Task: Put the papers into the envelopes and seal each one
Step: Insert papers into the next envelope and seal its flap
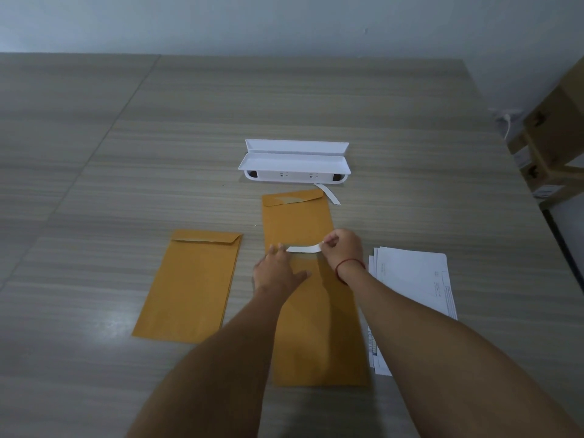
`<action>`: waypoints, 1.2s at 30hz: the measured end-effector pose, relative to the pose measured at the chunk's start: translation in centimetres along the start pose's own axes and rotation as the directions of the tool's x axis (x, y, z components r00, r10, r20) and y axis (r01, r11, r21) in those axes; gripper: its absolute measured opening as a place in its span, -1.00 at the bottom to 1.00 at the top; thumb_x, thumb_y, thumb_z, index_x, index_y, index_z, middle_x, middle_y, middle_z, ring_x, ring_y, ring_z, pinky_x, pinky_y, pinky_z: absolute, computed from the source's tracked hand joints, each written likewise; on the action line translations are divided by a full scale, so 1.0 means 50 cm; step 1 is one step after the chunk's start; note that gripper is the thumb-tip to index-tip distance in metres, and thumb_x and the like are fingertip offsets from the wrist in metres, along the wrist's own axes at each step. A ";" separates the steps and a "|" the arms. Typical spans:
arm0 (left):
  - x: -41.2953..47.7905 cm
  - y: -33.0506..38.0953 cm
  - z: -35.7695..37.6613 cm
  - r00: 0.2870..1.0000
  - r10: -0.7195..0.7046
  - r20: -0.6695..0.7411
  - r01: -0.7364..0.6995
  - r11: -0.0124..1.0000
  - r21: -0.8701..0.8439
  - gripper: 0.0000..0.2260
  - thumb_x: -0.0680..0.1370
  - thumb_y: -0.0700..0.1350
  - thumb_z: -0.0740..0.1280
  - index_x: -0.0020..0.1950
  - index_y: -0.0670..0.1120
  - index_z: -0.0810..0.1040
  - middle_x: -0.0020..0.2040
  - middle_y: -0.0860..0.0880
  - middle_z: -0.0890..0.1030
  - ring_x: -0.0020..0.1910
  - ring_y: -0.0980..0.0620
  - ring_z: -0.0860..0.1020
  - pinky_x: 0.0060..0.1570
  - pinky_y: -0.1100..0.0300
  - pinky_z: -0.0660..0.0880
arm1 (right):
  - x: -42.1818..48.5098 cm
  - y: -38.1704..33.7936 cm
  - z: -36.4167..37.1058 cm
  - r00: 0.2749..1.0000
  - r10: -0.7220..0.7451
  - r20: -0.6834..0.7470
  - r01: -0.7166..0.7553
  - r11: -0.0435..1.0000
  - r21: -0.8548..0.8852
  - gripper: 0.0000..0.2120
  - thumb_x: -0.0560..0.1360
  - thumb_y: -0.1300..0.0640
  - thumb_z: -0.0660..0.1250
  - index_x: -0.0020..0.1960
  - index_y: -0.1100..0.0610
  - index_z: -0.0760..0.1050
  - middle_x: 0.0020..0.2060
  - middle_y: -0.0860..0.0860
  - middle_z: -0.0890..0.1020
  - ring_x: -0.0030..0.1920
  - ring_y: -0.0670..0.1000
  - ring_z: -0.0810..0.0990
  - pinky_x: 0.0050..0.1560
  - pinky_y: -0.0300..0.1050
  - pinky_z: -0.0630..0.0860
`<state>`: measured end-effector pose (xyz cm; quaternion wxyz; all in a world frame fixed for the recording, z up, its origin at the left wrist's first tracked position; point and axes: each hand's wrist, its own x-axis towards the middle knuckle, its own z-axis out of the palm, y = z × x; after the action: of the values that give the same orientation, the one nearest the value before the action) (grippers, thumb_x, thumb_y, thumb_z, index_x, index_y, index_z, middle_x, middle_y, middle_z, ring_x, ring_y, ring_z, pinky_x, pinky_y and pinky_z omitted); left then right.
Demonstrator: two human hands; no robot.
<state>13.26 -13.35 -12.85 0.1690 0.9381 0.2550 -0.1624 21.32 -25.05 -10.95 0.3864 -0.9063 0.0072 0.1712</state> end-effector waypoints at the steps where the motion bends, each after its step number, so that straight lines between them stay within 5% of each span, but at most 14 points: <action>1: -0.001 0.000 -0.001 1.000 -0.008 0.004 0.008 1.000 -0.009 -0.18 0.42 0.30 0.34 0.54 -0.06 0.17 0.56 -0.05 0.17 0.48 -0.06 0.28 0.37 -0.04 0.36 | -0.005 -0.001 -0.008 0.997 -0.015 0.072 0.012 0.999 0.038 -0.90 0.46 0.23 0.41 -0.02 0.17 0.60 -0.16 0.03 0.63 -0.11 0.00 0.59 -0.02 -0.15 0.53; 4: -0.002 0.002 -0.004 1.000 -0.011 0.017 0.011 0.999 -0.042 -0.18 0.40 0.30 0.36 0.53 -0.06 0.20 0.55 -0.05 0.20 0.46 -0.07 0.31 0.35 -0.06 0.40 | -0.010 0.011 -0.045 0.978 0.013 0.209 -0.048 0.985 0.164 -0.81 0.42 0.22 0.45 0.03 0.17 0.62 -0.17 0.01 0.62 -0.14 -0.04 0.57 -0.08 -0.22 0.52; 9: 0.002 0.007 -0.004 0.999 -0.013 0.042 0.014 1.000 -0.024 -0.19 0.44 0.28 0.35 0.54 -0.08 0.16 0.53 -0.07 0.22 0.45 -0.09 0.31 0.33 -0.06 0.41 | 0.041 0.030 -0.097 0.916 0.386 -0.111 -0.252 0.768 0.589 -0.80 0.43 0.27 0.37 0.03 0.22 0.65 -0.12 0.14 0.69 -0.26 0.03 0.57 -0.30 -0.21 0.51; 12: 0.004 0.010 -0.010 1.000 0.008 -0.004 -0.008 0.999 -0.032 -0.28 0.41 0.25 0.40 0.45 -0.08 0.30 0.43 -0.06 0.36 0.35 -0.08 0.42 0.26 -0.05 0.46 | 0.062 0.023 -0.096 0.904 0.415 -0.103 -0.265 0.734 0.625 -0.69 0.47 0.28 0.35 0.21 0.24 0.58 0.02 0.15 0.67 -0.08 0.09 0.64 -0.03 -0.11 0.59; 14: 0.003 0.013 -0.018 0.997 0.059 -0.039 -0.062 0.996 -0.060 -0.27 0.41 0.18 0.44 0.47 -0.04 0.25 0.46 -0.05 0.32 0.39 -0.09 0.38 0.28 -0.08 0.45 | 0.058 0.017 -0.090 0.919 0.386 -0.075 -0.276 0.770 0.575 -0.61 0.53 0.31 0.29 0.35 0.23 0.46 0.18 0.13 0.61 0.14 0.12 0.61 0.11 -0.15 0.52; 17: 0.006 0.015 -0.026 0.986 0.158 -0.043 -0.160 0.987 -0.032 -0.10 0.40 0.14 0.47 0.56 0.05 -0.01 0.58 -0.02 0.08 0.54 -0.09 0.13 0.43 -0.13 0.27 | 0.042 0.020 -0.084 0.952 0.296 -0.078 -0.247 0.893 0.377 -0.60 0.56 0.36 0.16 0.37 0.18 0.43 0.23 0.09 0.55 0.17 0.12 0.57 -0.03 -0.19 0.44; 19: 0.013 0.018 -0.032 0.979 0.201 -0.028 -0.201 0.980 0.003 -0.10 0.39 0.13 0.48 0.56 0.04 0.00 0.53 -0.03 0.21 0.53 -0.09 0.13 0.46 -0.11 0.21 | 0.031 0.028 -0.079 0.985 0.170 -0.039 -0.161 0.970 0.183 -0.63 0.52 0.37 0.16 0.26 0.11 0.49 0.13 0.05 0.56 0.09 0.11 0.56 -0.12 -0.17 0.45; 21: 0.017 0.023 -0.034 0.978 0.205 -0.039 -0.204 0.978 0.037 -0.16 0.38 0.14 0.48 0.54 0.03 0.11 0.41 -0.06 0.37 0.45 -0.09 0.26 0.44 -0.06 0.23 | 0.019 0.036 -0.071 0.997 0.041 0.064 -0.038 0.998 -0.049 -0.62 0.48 0.36 0.25 0.22 0.04 0.51 0.12 0.03 0.58 0.12 0.11 0.56 0.00 -0.10 0.54; 23: 0.013 0.026 -0.036 0.974 0.205 -0.099 -0.195 0.976 0.100 -0.29 0.38 0.16 0.47 0.44 0.03 0.29 0.30 -0.06 0.43 0.35 -0.08 0.33 0.43 -0.02 0.23 | 0.008 0.038 -0.065 0.988 -0.044 0.148 0.074 0.976 -0.204 -0.58 0.48 0.35 0.30 0.28 0.03 0.51 0.18 0.02 0.59 0.19 0.11 0.56 0.18 -0.02 0.53; 25: 0.002 0.028 -0.034 0.961 0.219 -0.172 -0.193 0.969 0.156 -0.45 0.39 0.16 0.45 0.31 0.01 0.43 0.23 -0.04 0.45 0.28 -0.05 0.37 0.38 0.04 0.27 | -0.006 0.036 -0.061 0.977 -0.109 0.185 0.163 0.937 -0.308 -0.64 0.51 0.35 0.25 0.24 0.07 0.55 0.14 0.05 0.62 0.17 0.12 0.58 0.15 -0.05 0.51; 30: -0.048 0.037 -0.005 0.946 0.270 -0.177 -0.247 0.959 0.141 -0.75 0.57 -0.07 0.30 0.24 -0.02 0.49 0.20 -0.01 0.49 0.24 -0.03 0.44 0.26 0.07 0.37 | -0.061 0.047 -0.052 0.947 -0.256 0.194 0.316 0.847 -0.426 -0.68 0.60 0.30 0.13 0.23 0.12 0.57 0.15 0.09 0.59 0.16 0.13 0.57 0.16 -0.07 0.49; 34: -0.085 0.040 0.018 0.945 0.306 -0.114 -0.303 0.952 0.038 -0.62 0.57 -0.28 0.17 0.37 -0.02 0.40 0.33 -0.02 0.43 0.31 -0.06 0.39 0.27 0.04 0.39 | -0.089 0.076 -0.035 0.903 -0.303 0.304 0.418 0.779 -0.467 -0.64 0.59 0.29 0.16 0.34 0.07 0.46 0.27 0.08 0.52 0.29 0.15 0.49 0.31 0.00 0.43; 36: -0.103 0.040 0.029 0.953 0.294 -0.073 -0.292 0.956 0.039 -0.51 0.57 -0.29 0.16 0.48 0.01 0.25 0.48 0.00 0.28 0.45 -0.04 0.26 0.35 0.00 0.31 | -0.102 0.090 -0.023 0.893 -0.205 0.400 0.405 0.754 -0.517 -0.46 0.57 0.30 0.18 0.50 -0.01 0.23 0.52 0.06 0.22 0.52 0.17 0.18 0.48 0.12 0.18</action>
<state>9.80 -17.73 -11.64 0.1683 0.9733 0.1174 -0.1025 16.24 -29.63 -11.73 0.1057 -0.9291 -0.2585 0.2424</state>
